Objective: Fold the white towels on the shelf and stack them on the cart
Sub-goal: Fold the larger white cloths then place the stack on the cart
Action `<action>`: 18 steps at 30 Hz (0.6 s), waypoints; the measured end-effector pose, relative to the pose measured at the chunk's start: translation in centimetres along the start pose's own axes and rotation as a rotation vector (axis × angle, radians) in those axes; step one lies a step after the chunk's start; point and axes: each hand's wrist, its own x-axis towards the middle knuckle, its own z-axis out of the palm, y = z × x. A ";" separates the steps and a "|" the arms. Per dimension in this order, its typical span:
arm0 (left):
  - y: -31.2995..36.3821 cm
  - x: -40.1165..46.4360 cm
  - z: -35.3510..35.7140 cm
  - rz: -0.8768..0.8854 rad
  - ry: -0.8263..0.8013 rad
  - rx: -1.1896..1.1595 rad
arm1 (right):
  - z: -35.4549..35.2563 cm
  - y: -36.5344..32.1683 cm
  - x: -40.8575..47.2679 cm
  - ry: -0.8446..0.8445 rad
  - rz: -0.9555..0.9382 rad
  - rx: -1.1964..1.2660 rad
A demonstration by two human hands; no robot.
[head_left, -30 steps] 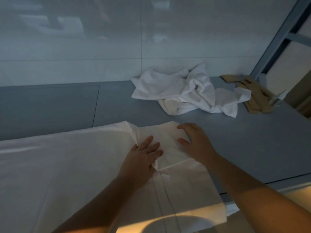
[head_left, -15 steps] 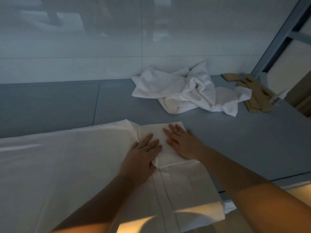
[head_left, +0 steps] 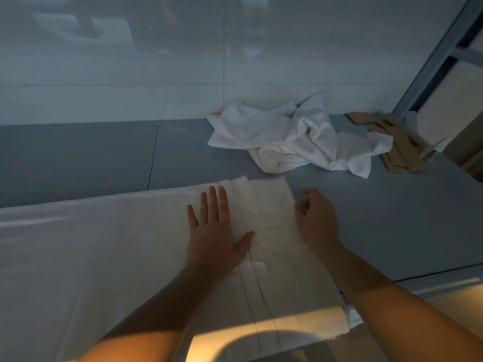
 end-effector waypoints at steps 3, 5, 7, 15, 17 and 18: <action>0.2 0.3 0.2 -0.147 -0.083 0.118 | 1.5 -2.3 -1.8 0.127 -0.353 -0.077; 0.2 0.5 0.2 -0.192 -0.139 0.149 | 3.2 -4.6 -2.7 -0.117 -0.562 -0.010; 0.1 0.6 0.4 -0.217 -0.156 0.142 | 4.9 -6.2 -2.9 -0.433 -0.584 0.026; -1.8 1.1 0.3 -0.168 -0.232 0.125 | 6.4 -2.7 -0.7 -0.455 -0.375 -0.408; -3.6 0.3 -0.5 -0.149 -0.267 0.129 | 6.0 -2.0 -0.5 -0.455 -0.338 -0.453; -4.7 -0.5 -1.0 -0.166 -0.286 0.137 | 5.8 -2.0 -0.4 -0.467 -0.315 -0.460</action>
